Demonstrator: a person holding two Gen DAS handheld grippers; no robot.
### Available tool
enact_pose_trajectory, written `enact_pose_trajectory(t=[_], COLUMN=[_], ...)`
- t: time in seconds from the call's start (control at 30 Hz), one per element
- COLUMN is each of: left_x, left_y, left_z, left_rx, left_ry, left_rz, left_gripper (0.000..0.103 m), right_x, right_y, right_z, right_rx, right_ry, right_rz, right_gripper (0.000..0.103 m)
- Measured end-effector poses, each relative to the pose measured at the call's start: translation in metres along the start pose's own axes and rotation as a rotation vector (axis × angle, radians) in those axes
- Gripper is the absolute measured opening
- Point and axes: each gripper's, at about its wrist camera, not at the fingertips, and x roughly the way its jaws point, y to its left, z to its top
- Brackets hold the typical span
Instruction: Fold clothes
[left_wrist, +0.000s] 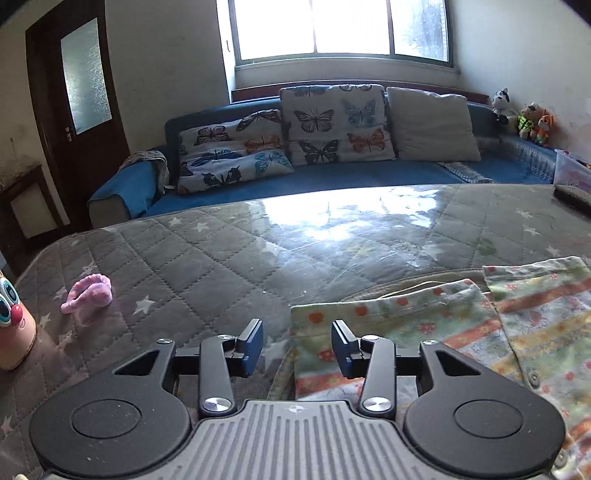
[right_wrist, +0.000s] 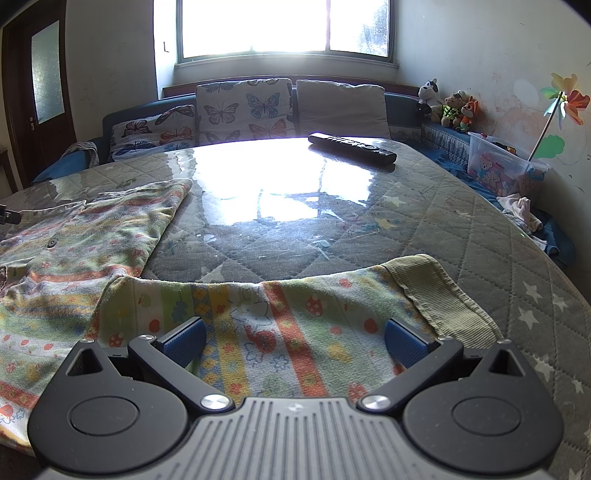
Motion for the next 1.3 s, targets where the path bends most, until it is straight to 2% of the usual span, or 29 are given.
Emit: enact_pose_trajectory(t=[0.07, 0.2, 0.3, 0.37, 0.63, 0.73, 0.93, 1.03, 1.3], left_x=[-0.006, 0.005, 0.014, 0.011, -0.041, -0.065, -0.108, -0.120, -0.146], left_y=[-0.003, -0.012, -0.006, -0.003, -0.022, -0.038, -0.075, -0.086, -0.094], left_z=[-0.003, -0.007, -0.005, -0.005, -0.030, -0.046, -0.082, -0.099, -0.129], left_rx=[0.020, 0.075, 0.047, 0.026, 0.109, 0.165, 0.318, 0.376, 0.412], left_ry=[-0.002, 0.036, 0.049, 0.058, 0.022, 0.004, -0.045, -0.063, -0.100], left_rz=[-0.029, -0.025, 0.021, 0.022, -0.024, -0.036, -0.095, -0.095, -0.111], left_gripper=[0.044, 0.044, 0.044, 0.045, 0.065, 0.068, 0.069, 0.069, 0.069], right_x=[0.000, 0.000, 0.000, 0.000, 0.000, 0.000, 0.000, 0.000, 0.000], right_y=[0.000, 0.000, 0.000, 0.000, 0.000, 0.000, 0.000, 0.000, 0.000], right_z=[0.000, 0.000, 0.000, 0.000, 0.000, 0.000, 0.000, 0.000, 0.000], right_rx=[0.000, 0.000, 0.000, 0.000, 0.000, 0.000, 0.000, 0.000, -0.001], right_ry=[0.000, 0.000, 0.000, 0.000, 0.000, 0.000, 0.000, 0.000, 0.000], right_rz=[0.000, 0.000, 0.000, 0.000, 0.000, 0.000, 0.000, -0.001, -0.001], right_gripper=[0.103, 0.103, 0.103, 0.103, 0.103, 0.103, 0.103, 0.103, 0.103])
